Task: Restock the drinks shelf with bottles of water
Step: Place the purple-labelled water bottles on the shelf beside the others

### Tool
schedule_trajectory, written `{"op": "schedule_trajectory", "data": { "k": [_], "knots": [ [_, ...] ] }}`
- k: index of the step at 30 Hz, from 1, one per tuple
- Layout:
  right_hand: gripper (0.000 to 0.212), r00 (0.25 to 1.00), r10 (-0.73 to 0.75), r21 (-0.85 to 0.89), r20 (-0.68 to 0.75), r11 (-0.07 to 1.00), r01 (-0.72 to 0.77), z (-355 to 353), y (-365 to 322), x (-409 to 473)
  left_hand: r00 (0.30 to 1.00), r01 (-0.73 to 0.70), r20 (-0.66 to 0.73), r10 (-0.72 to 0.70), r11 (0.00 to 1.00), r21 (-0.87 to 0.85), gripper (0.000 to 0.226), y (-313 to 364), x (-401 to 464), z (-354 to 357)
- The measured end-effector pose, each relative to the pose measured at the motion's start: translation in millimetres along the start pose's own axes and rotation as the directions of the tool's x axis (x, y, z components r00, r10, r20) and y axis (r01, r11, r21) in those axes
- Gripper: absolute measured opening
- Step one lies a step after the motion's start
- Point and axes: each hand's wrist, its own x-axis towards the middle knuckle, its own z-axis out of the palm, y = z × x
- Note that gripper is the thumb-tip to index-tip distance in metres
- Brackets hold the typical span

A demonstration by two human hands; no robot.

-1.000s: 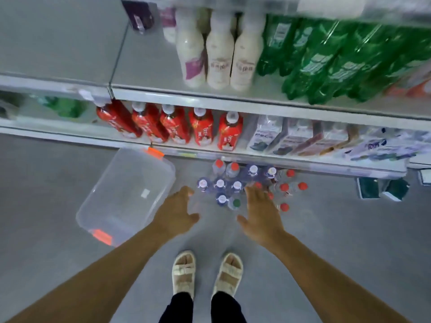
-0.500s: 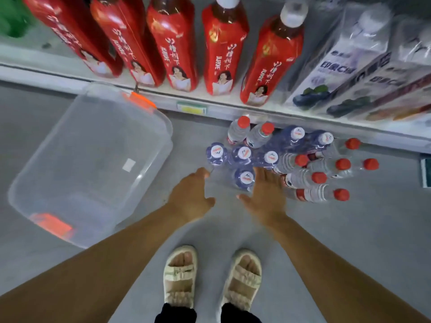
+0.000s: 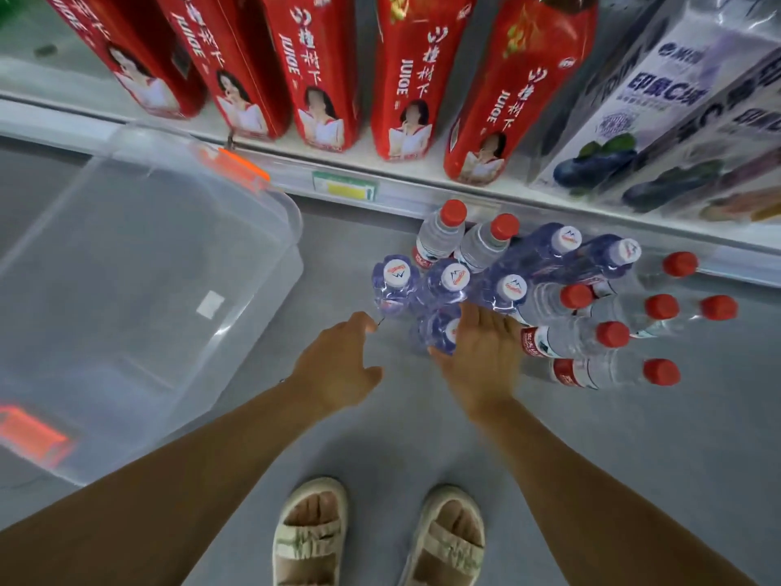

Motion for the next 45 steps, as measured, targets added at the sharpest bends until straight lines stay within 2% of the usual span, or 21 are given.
{"op": "schedule_trajectory", "data": {
  "k": [4, 8, 12, 16, 19, 25, 28, 29, 30, 32, 34, 38, 42, 45],
  "knots": [
    [0.06, 1.0, -0.006, 0.057, -0.025, 0.998, 0.008, -16.0, -1.1, -5.0, 1.0, -0.013, -0.003, 0.013, 1.0, 0.016, 0.053, 10.9, -10.3, -15.6],
    [0.057, 1.0, 0.004, 0.207, -0.018, 0.978, 0.0, -70.1, -0.2, -4.7, 1.0, -0.024, -0.016, 0.025, 0.999, 0.025, 0.051, 30.7, -33.2, -41.7],
    [0.051, 0.997, 0.07, 0.464, 0.042, 0.882, -0.082, -162.5, -0.6, 6.0, 0.998, -0.041, -0.042, 0.039, 0.999, -0.028, 0.045, 64.3, -70.0, -82.0],
    [0.037, 0.99, 0.115, 0.607, 0.077, 0.783, -0.138, -271.6, -5.8, 20.5, 0.995, -0.094, -0.038, 0.09, 0.99, -0.102, 0.047, 107.0, -116.0, -137.0],
    [0.037, 0.991, 0.083, 0.666, 0.103, 0.734, -0.131, -353.9, -5.6, 33.2, 0.988, -0.151, -0.02, 0.15, 0.973, -0.173, 0.054, 141.0, -155.0, -183.8],
    [0.028, 0.983, 0.072, 0.726, 0.167, 0.666, -0.172, -513.5, -14.4, 56.9, 0.966, -0.235, 0.017, 0.258, 0.905, -0.354, 0.068, 203.1, -237.2, -271.3],
    [0.052, 0.986, 0.071, 0.749, 0.149, 0.643, -0.159, -588.8, -25.5, 64.3, 0.944, -0.32, -0.043, 0.327, 0.876, -0.36, 0.065, 234.9, -276.2, -310.2],
    [0.055, 0.988, 0.067, 0.749, 0.14, 0.645, -0.149, -613.1, -28.7, 65.8, 0.935, -0.346, -0.054, 0.351, 0.864, -0.365, 0.066, 246.8, -290.4, -322.5],
    [0.051, 0.988, 0.058, 0.75, 0.144, 0.645, -0.147, -636.4, -31.8, 67.0, 0.927, -0.365, -0.057, 0.371, 0.853, -0.373, 0.07, 257.9, -303.8, -333.5],
    [0.03, 0.988, 0.04, 0.768, 0.15, 0.625, -0.142, -682.9, -40.0, 65.4, 0.909, -0.403, -0.073, 0.41, 0.824, -0.398, 0.084, 280.2, -330.2, -353.7],
    [0.023, 0.991, 0.041, 0.757, 0.126, 0.641, -0.123, -722.7, -46.2, 64.9, 0.892, -0.443, -0.115, 0.438, 0.792, -0.419, 0.087, 300.1, -352.0, -370.8],
    [0.036, 0.995, 0.056, 0.747, 0.084, 0.657, -0.1, -789.2, -58.7, 63.3, 0.849, -0.529, -0.226, 0.478, 0.765, -0.368, 0.073, 337.9, -394.7, -397.3],
    [0.033, 0.998, 0.051, 0.729, 0.039, 0.682, -0.063, -847.6, -67.8, 59.3, 0.804, -0.586, -0.354, 0.478, 0.737, -0.337, 0.068, 366.0, -431.2, -413.2],
    [0.058, 1.0, 0.022, 0.696, -0.007, 0.718, -0.011, -883.7, -72.9, 53.2, 0.752, -0.628, -0.453, 0.479, 0.73, -0.269, 0.068, 385.6, -457.1, -422.8]
  ]
}}
